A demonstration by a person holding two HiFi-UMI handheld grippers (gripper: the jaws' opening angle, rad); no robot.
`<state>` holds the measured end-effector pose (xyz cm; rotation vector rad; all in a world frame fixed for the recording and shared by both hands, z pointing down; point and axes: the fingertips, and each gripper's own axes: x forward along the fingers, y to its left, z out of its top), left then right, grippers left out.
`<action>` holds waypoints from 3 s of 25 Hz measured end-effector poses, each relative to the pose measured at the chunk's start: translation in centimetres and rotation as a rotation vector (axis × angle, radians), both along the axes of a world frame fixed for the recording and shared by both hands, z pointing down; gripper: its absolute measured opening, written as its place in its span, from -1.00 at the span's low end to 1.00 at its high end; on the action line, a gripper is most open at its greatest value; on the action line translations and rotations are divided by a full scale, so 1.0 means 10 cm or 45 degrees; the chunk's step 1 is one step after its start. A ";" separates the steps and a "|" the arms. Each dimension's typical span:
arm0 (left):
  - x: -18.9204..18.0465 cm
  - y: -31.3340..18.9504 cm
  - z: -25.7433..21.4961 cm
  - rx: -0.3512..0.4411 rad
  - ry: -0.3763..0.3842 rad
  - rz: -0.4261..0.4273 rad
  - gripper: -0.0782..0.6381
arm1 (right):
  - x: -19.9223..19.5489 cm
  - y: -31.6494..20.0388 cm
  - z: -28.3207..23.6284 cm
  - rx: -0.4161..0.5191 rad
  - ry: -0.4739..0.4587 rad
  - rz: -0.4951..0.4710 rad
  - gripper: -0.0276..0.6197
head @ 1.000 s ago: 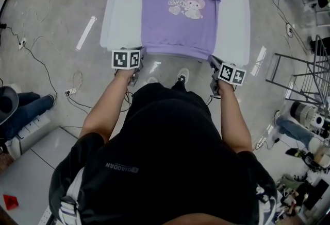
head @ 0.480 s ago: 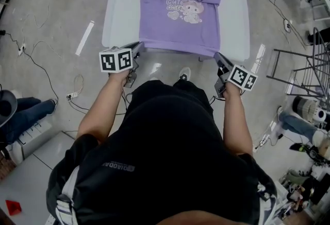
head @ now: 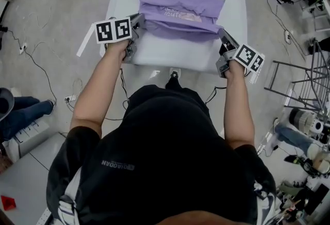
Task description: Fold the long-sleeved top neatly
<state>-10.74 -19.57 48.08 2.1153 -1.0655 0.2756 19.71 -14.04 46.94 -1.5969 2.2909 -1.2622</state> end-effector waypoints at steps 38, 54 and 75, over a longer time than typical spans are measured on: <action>-0.04 -2.63 1.12 -0.353 -0.177 -0.266 -0.58 | 0.24 -2.94 1.21 -0.304 0.219 -0.027 -0.78; -0.35 -1.88 1.07 -0.182 -0.534 0.153 -0.59 | 0.22 -1.61 0.97 -0.321 0.569 0.074 -0.76; -0.65 -0.28 0.89 -0.130 -0.518 -0.090 -0.75 | 0.68 -2.08 1.84 -0.520 0.614 0.010 0.09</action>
